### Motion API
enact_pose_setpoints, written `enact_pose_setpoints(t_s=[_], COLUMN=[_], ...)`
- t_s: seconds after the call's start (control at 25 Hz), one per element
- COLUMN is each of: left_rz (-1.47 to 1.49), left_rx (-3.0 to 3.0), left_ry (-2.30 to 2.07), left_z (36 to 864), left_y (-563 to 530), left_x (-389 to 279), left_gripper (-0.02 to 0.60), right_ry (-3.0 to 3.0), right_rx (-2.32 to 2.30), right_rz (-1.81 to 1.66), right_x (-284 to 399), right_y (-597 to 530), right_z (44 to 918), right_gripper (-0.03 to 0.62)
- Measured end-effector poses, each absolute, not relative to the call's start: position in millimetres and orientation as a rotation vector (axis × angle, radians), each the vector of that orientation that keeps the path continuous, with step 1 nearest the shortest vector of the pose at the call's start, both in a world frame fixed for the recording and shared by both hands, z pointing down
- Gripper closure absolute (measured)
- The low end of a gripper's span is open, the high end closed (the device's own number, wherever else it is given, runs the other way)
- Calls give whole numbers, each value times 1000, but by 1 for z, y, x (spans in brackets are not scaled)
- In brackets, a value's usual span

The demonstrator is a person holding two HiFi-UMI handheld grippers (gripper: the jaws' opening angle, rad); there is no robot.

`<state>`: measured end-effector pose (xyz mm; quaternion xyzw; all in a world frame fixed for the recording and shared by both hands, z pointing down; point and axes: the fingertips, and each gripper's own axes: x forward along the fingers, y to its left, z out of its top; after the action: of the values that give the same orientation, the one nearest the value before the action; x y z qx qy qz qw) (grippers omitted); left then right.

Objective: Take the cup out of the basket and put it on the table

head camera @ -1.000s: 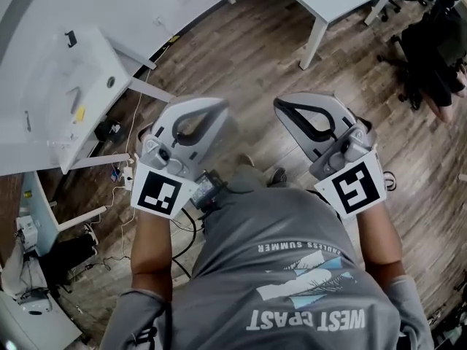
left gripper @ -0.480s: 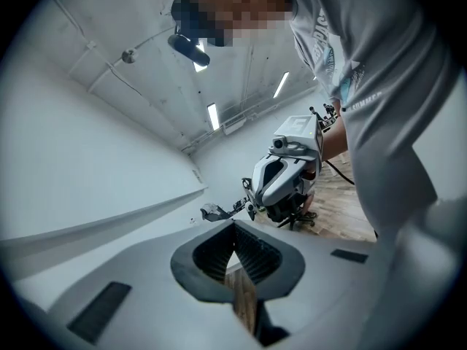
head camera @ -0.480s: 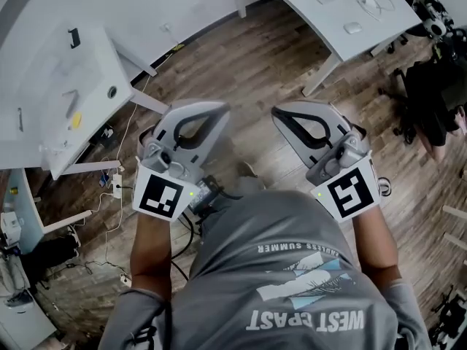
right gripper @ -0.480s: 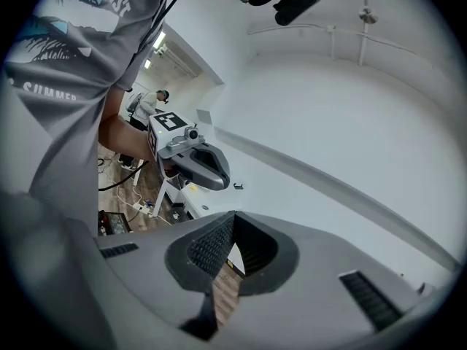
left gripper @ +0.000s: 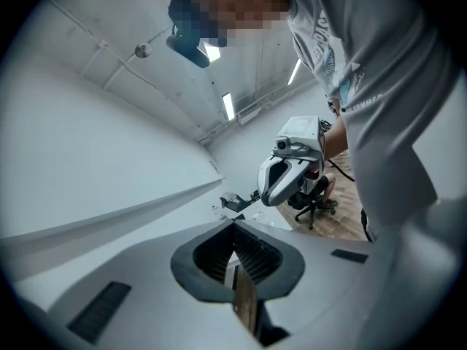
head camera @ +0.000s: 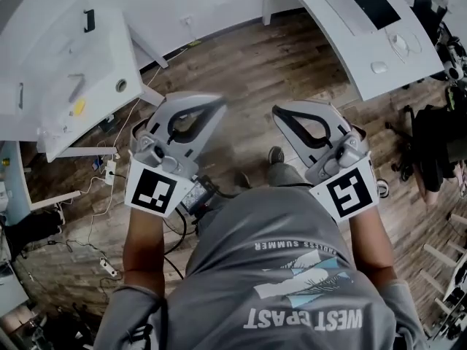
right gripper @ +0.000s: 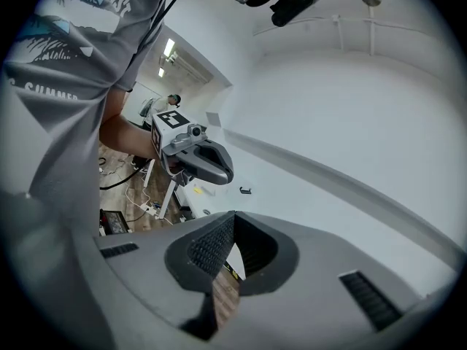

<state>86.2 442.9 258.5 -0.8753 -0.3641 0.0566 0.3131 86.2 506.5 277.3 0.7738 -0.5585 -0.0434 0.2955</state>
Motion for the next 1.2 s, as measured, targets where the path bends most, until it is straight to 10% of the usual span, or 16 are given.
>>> enact_pose_setpoints(t_s=[1.2], left_rz=[-33], left_rx=[-2484], left_ry=[-367], left_z=[250], left_y=[243], left_x=[264], left_gripper=[574], right_ry=[-1965], right_rx=[1619], right_rz=[-285], right_x=[301], right_y=[292], right_z=[268], right_gripper=[583])
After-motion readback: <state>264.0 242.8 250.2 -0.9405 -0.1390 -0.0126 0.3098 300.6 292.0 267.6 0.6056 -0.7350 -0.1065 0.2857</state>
